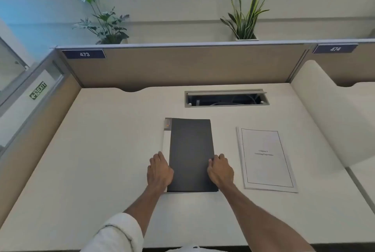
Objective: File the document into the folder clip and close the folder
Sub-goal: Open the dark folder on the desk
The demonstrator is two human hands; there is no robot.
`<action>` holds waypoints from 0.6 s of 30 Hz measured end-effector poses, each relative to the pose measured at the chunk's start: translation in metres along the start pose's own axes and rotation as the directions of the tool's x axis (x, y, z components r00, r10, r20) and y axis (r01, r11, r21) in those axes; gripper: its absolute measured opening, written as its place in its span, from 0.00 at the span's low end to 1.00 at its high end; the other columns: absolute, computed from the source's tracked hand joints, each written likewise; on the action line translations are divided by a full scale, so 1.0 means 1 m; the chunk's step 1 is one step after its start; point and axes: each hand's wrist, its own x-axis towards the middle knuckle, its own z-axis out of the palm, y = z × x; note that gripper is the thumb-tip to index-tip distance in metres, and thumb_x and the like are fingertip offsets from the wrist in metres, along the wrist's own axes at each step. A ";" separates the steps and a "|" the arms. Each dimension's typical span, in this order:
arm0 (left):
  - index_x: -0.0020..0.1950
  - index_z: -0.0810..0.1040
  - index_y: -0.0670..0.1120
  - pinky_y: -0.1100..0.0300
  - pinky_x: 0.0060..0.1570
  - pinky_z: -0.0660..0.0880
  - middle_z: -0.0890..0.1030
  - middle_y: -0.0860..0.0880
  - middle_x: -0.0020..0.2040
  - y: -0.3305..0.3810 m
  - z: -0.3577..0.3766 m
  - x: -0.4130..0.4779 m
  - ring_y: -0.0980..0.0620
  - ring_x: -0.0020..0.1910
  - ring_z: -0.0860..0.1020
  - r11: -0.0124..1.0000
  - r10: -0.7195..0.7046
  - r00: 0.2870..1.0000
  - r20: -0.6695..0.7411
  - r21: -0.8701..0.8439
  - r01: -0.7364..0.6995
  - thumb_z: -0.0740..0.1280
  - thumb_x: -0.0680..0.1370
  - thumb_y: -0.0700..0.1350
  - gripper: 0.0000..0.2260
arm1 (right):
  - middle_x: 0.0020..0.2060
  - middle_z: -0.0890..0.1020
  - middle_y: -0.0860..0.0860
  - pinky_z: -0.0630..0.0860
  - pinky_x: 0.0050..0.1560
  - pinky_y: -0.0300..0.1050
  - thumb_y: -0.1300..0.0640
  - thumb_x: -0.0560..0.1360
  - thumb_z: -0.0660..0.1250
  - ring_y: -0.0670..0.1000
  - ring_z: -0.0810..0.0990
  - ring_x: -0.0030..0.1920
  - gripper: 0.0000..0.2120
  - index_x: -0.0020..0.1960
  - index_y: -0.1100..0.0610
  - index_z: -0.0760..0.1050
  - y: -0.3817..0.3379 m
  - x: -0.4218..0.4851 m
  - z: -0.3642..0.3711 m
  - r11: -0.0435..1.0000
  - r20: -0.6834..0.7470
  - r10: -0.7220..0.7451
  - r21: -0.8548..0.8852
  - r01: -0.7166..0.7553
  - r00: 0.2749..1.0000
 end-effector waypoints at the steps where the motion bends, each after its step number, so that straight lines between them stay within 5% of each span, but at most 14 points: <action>1: 0.70 0.69 0.40 0.46 0.59 0.79 0.75 0.41 0.68 0.001 -0.001 0.002 0.40 0.66 0.74 0.999 -0.023 1.000 0.020 -0.042 0.023 0.61 0.80 0.39 0.18 | 0.59 0.76 0.54 0.79 0.55 0.55 0.50 0.87 0.55 0.57 0.78 0.58 0.17 0.63 0.59 0.76 -0.001 0.001 -0.001 0.999 0.008 0.045 0.029 -0.045 0.999; 9: 0.67 0.72 0.41 0.47 0.54 0.78 0.74 0.41 0.66 0.002 -0.001 0.003 0.40 0.66 0.74 0.993 -0.051 0.994 0.101 -0.098 0.060 0.60 0.83 0.40 0.13 | 0.57 0.76 0.56 0.78 0.51 0.53 0.56 0.75 0.67 0.61 0.79 0.56 0.15 0.58 0.62 0.75 -0.007 0.020 0.007 0.832 0.167 0.360 0.388 -0.397 0.918; 14: 0.69 0.72 0.41 0.47 0.53 0.78 0.74 0.42 0.66 -0.003 0.001 0.004 0.40 0.65 0.75 0.994 -0.044 0.994 0.096 -0.093 0.053 0.60 0.83 0.40 0.14 | 0.38 0.78 0.55 0.69 0.36 0.45 0.60 0.69 0.65 0.55 0.74 0.35 0.06 0.34 0.58 0.72 0.006 0.039 0.014 0.694 0.262 0.390 0.547 -0.468 0.883; 18: 0.69 0.72 0.42 0.46 0.54 0.79 0.74 0.42 0.67 -0.008 0.002 0.007 0.40 0.65 0.75 0.993 -0.032 0.995 0.098 -0.110 0.042 0.60 0.83 0.39 0.14 | 0.46 0.84 0.57 0.78 0.46 0.50 0.65 0.73 0.71 0.53 0.79 0.43 0.01 0.44 0.63 0.80 0.011 0.039 -0.002 0.547 0.372 0.382 0.647 -0.532 0.846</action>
